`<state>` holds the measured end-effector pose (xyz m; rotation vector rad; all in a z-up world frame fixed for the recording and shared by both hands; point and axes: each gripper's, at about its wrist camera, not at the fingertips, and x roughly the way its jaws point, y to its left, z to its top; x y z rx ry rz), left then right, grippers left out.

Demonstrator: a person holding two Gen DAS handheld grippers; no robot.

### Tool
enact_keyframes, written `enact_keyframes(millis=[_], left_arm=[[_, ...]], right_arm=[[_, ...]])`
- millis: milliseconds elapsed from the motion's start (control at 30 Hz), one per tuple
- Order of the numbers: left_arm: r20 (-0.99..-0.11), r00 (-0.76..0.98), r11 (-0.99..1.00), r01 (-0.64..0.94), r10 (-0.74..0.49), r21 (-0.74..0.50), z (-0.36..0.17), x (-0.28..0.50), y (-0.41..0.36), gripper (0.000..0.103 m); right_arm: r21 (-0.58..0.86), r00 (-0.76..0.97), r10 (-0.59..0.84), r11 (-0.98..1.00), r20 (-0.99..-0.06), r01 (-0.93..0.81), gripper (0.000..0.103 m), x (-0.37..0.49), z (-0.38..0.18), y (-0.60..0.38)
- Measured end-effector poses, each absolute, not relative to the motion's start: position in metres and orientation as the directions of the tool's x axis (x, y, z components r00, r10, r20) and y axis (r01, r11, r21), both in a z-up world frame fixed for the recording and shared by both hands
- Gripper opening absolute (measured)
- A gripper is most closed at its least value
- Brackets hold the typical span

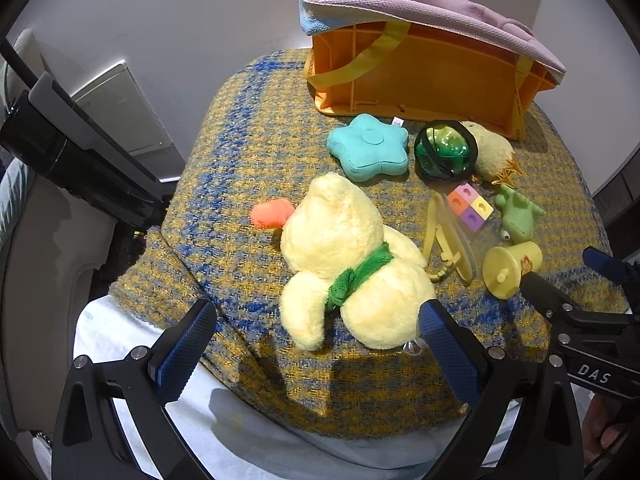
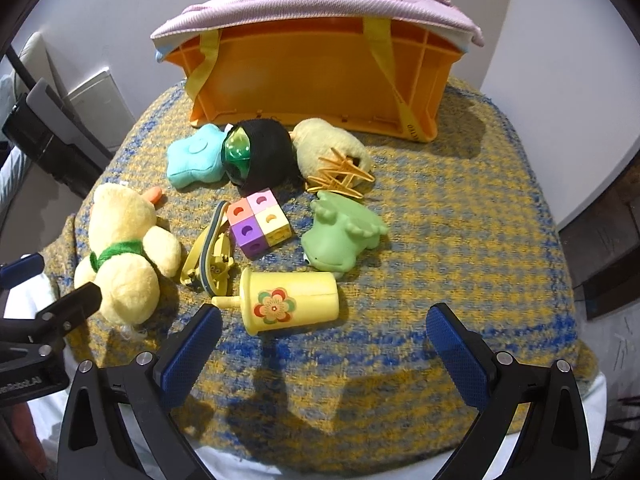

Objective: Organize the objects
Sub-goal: 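Grasp the yellow flower-printed cup with the right tool while the left tool grasps the yellow plush duck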

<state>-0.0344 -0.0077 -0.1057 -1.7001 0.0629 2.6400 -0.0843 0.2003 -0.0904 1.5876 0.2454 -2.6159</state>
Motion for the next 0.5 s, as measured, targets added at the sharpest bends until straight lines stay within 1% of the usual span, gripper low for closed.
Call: enact_keyframes(millis=[67, 167, 233, 367, 433, 467, 500], left_arm=[[-0.911, -0.413, -0.999, -0.024, -0.019, 0.032, -0.106, -0.037, -0.007, 0.103], [-0.913, -0.409, -0.999, -0.033, -0.014, 0.03, -0.107, -0.04, -0.006, 0.103], [-0.914, -0.405, -0.999, -0.036, -0.012, 0.029, -0.108, -0.043, -0.006, 0.103], [-0.92, -0.392, -0.999, -0.028, -0.007, 0.019, -0.111, -0.048, -0.008, 0.103], [-0.923, -0.386, -1.0, -0.024, -0.003, 0.013, -0.113, -0.049, -0.01, 0.103], [-0.923, -0.384, -1.0, -0.024, -0.001, 0.011, -0.114, -0.049, -0.01, 0.103], [-0.924, -0.383, -1.0, -0.025, 0.001, 0.01, -0.114, -0.049, -0.01, 0.103]], right_arm=[[-0.089, -0.449, 0.015, -0.986, -0.893, 0.143, 0.101, -0.088, -0.096, 0.201], [-0.077, -0.422, 0.01, -0.987, -0.907, 0.141, 0.095, -0.093, -0.105, 0.2], [-0.072, -0.402, 0.008, -0.987, -0.916, 0.145, 0.086, -0.095, -0.112, 0.2], [-0.054, -0.372, -0.006, -0.987, -0.928, 0.149, 0.073, -0.1, -0.121, 0.201], [-0.044, -0.365, -0.015, -0.987, -0.931, 0.154, 0.061, -0.101, -0.123, 0.2], [-0.04, -0.363, -0.02, -0.987, -0.932, 0.157, 0.057, -0.102, -0.123, 0.2], [-0.035, -0.361, -0.025, -0.987, -0.932, 0.159, 0.057, -0.102, -0.123, 0.2]])
